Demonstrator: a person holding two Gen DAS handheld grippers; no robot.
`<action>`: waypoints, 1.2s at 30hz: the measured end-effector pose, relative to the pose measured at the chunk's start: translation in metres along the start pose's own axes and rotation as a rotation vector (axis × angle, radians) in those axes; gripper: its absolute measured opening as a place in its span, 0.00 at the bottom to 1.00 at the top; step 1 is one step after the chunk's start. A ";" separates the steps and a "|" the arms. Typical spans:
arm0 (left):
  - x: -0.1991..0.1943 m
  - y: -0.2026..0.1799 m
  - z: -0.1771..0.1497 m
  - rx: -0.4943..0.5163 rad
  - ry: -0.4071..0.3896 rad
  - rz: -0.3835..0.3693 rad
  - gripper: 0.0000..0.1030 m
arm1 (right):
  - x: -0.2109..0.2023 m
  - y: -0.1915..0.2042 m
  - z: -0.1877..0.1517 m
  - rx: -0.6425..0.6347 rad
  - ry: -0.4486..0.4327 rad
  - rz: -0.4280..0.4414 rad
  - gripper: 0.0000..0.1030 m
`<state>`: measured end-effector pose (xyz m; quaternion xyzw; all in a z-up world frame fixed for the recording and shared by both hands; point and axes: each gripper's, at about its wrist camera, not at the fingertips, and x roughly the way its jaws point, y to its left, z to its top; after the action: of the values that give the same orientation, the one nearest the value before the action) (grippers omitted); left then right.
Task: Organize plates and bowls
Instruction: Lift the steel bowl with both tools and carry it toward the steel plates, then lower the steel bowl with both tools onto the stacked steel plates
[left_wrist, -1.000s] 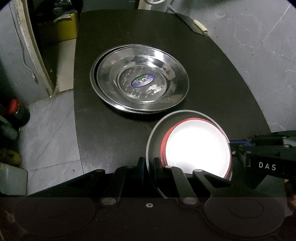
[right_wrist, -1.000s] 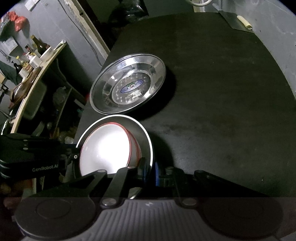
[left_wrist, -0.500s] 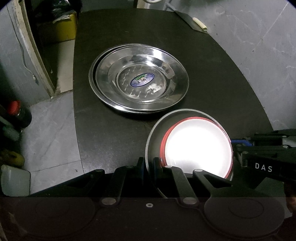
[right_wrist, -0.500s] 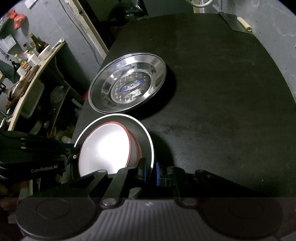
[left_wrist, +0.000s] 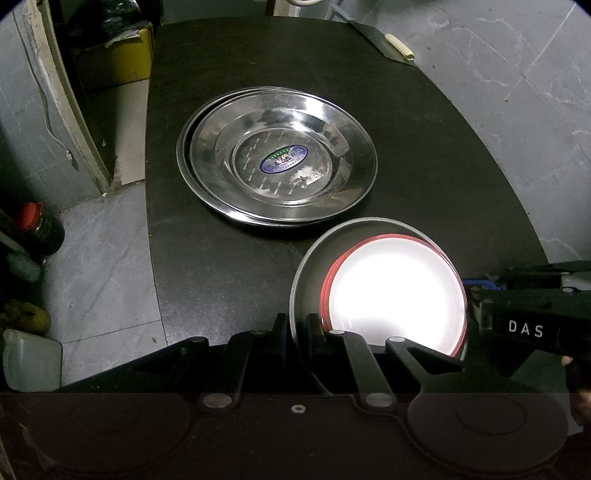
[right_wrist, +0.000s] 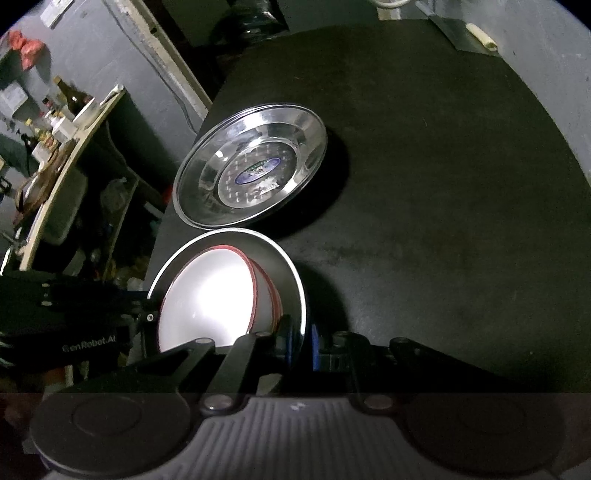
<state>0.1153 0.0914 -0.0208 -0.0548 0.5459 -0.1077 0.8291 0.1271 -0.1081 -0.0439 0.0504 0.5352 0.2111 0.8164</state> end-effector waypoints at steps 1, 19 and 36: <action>0.000 0.000 0.001 -0.001 0.003 -0.002 0.08 | 0.001 -0.002 0.000 0.015 0.002 0.011 0.12; 0.000 0.001 0.013 -0.050 -0.004 -0.050 0.08 | 0.002 -0.021 0.006 0.168 0.016 0.054 0.10; 0.000 0.008 0.022 -0.126 0.019 -0.067 0.07 | -0.001 -0.027 0.007 0.236 0.032 0.072 0.10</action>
<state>0.1366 0.0987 -0.0135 -0.1242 0.5574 -0.1011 0.8147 0.1409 -0.1324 -0.0481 0.1621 0.5670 0.1767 0.7881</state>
